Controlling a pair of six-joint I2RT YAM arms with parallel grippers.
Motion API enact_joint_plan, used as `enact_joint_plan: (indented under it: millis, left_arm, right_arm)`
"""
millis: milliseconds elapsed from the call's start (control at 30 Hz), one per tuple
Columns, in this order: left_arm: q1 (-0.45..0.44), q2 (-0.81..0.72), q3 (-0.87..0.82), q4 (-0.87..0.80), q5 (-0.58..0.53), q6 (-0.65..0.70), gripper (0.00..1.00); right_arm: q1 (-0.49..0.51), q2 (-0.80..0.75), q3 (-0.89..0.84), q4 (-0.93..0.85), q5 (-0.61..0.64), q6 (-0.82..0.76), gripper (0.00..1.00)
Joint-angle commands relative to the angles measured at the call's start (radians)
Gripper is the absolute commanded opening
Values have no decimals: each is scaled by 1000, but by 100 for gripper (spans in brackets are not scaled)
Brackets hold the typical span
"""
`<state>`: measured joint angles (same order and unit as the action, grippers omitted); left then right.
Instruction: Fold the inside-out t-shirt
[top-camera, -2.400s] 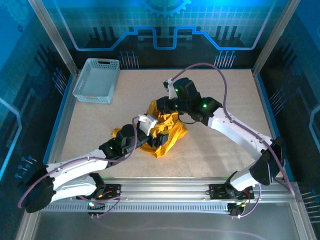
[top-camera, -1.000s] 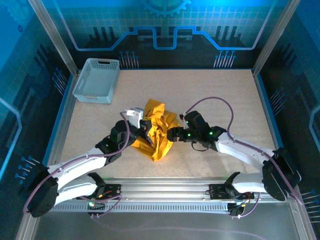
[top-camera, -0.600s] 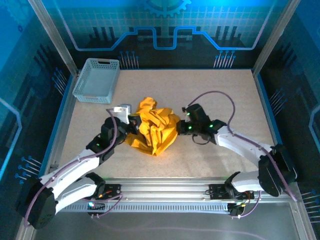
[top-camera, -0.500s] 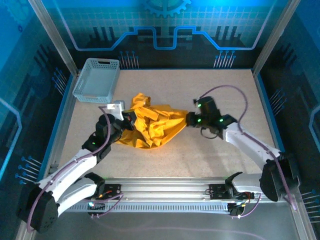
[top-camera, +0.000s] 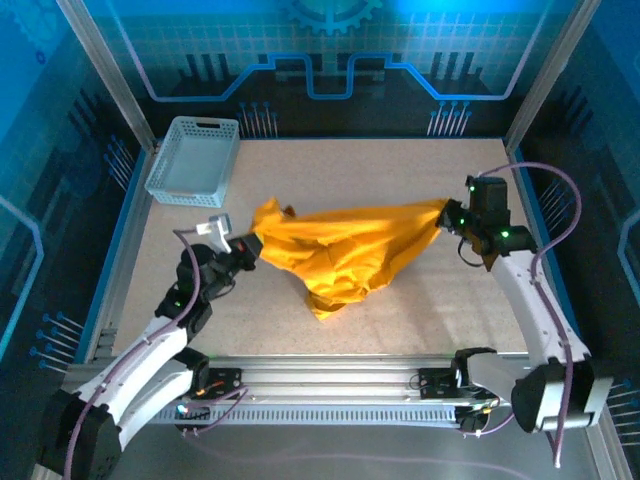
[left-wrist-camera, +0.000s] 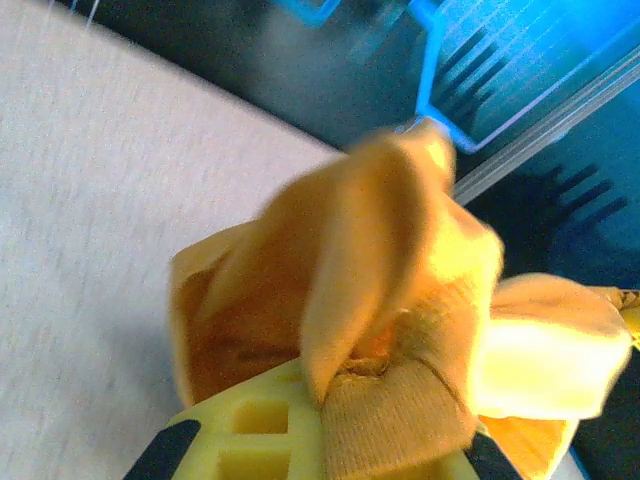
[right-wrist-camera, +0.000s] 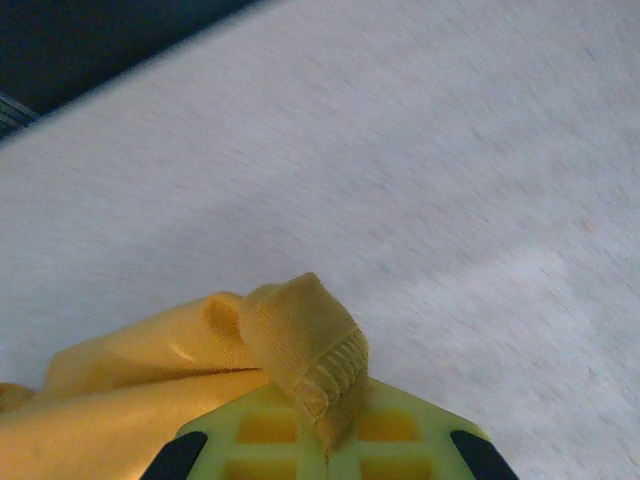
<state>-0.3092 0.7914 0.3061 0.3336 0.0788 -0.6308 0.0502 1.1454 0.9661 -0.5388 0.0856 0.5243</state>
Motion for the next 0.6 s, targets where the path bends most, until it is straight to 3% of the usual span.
enact_joint_plan:
  millis: [0, 67, 100, 167, 233, 367, 467, 567]
  left_arm:
    - [6, -10, -108, 47, 45, -106, 0]
    - [5, 7, -149, 71, 81, -122, 0]
    - [6, 15, -156, 73, 102, -122, 0]
    - [6, 34, -155, 71, 143, -114, 0]
    - [5, 37, -148, 71, 170, -105, 0]
    - [6, 17, -144, 66, 193, -85, 0]
    - [6, -6, -149, 59, 190, -75, 0]
    - [6, -20, -150, 58, 187, -66, 0]
  right_arm:
    - [2, 95, -52, -33, 35, 14, 12]
    - [72, 126, -45, -26, 86, -6, 52]
    - [138, 131, -25, -46, 152, -17, 64]
    - [282, 132, 28, -88, 268, -39, 79]
    - [400, 116, 57, -81, 253, -53, 83]
    - [604, 88, 45, 18, 70, -19, 79]
    - [731, 152, 40, 73, 51, -38, 80]
    - [792, 258, 46, 110, 82, -77, 81]
